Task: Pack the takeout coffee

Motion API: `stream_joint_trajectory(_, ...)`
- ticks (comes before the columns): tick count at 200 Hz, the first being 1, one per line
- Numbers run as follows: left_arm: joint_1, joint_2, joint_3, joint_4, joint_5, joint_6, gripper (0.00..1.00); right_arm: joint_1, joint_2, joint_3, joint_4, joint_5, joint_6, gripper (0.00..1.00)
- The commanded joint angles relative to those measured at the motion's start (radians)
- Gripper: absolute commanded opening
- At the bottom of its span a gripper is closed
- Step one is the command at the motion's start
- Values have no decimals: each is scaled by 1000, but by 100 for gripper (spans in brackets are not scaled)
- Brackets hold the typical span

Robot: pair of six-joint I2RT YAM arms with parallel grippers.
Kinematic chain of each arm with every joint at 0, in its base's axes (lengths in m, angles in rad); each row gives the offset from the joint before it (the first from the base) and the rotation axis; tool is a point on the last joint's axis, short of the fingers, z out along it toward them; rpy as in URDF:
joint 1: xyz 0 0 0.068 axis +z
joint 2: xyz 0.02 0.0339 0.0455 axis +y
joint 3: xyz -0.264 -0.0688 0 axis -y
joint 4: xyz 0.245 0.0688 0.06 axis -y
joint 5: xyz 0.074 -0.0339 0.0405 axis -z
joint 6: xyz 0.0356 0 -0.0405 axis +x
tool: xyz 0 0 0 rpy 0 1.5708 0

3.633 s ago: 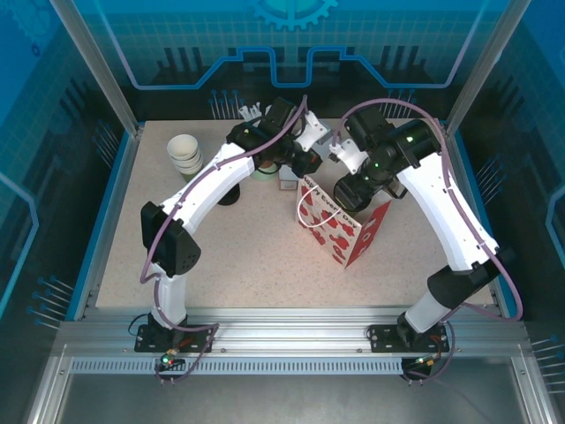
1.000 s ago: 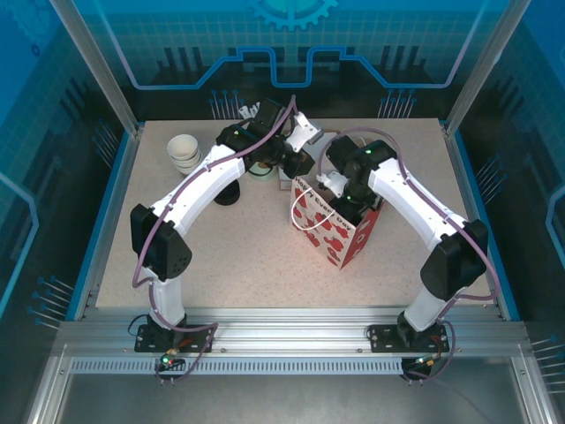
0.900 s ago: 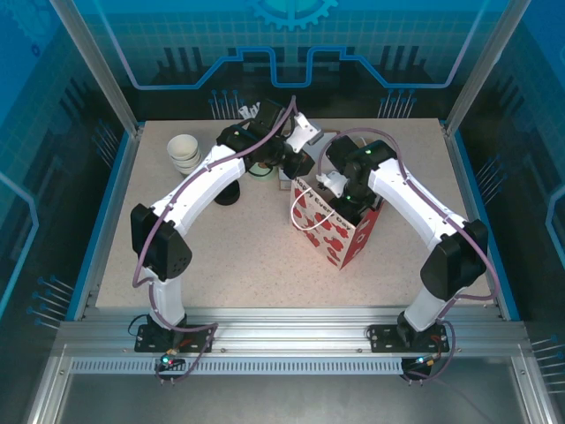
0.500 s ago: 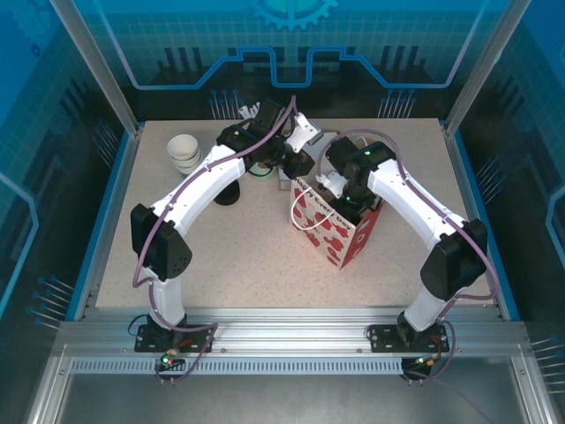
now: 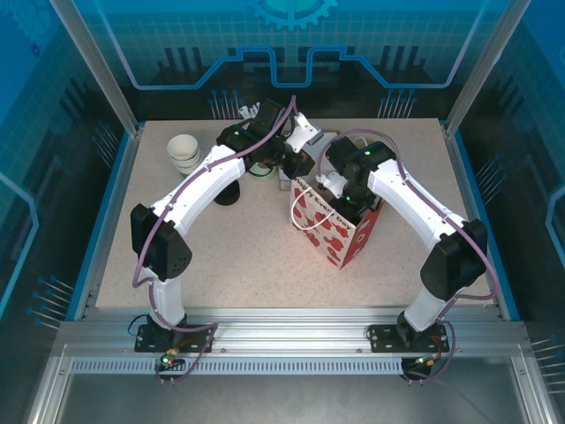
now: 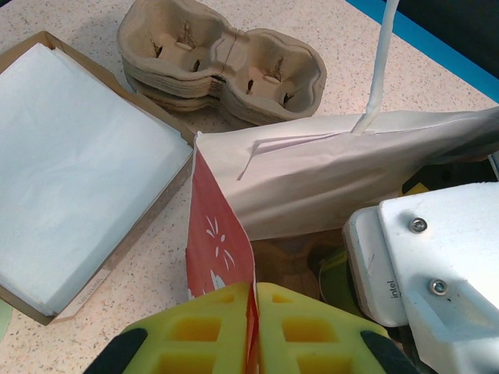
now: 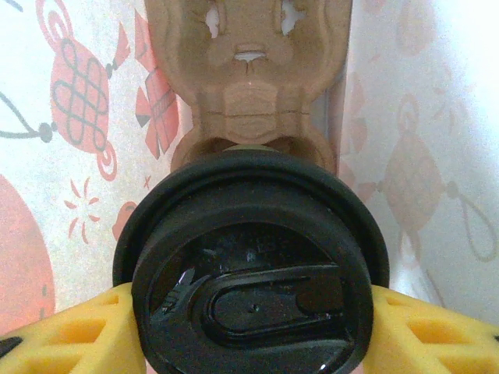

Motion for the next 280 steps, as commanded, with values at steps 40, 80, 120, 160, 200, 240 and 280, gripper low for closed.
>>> stream_joint_trajectory(40, 8, -13, -1, -11, 29, -16, 12, -11, 4, 2, 0, 1, -8, 42)
stream_joint_trajectory(80, 8, -12, -2, -13, 29, -15, 12, -11, 6, 3, 2, 1, -8, 42)
stream_joint_trajectory(120, 9, -13, -3, -12, 29, -15, 12, -10, 15, 1, 6, -1, -7, 42)
stream_joint_trajectory(160, 8, -15, -3, -13, 28, -12, 12, -11, 26, -6, 14, -4, -9, 41)
stream_joint_trajectory(200, 9, -14, -3, -13, 25, -13, 12, -12, 32, -22, 23, -1, -8, 41)
stream_joint_trajectory(240, 8, -15, -3, -13, 25, -13, 12, -15, 45, -43, 32, 6, -8, 41)
stream_joint_trajectory(280, 8, -13, -5, -12, 26, -12, 12, -18, 54, -53, 38, 4, -8, 41)
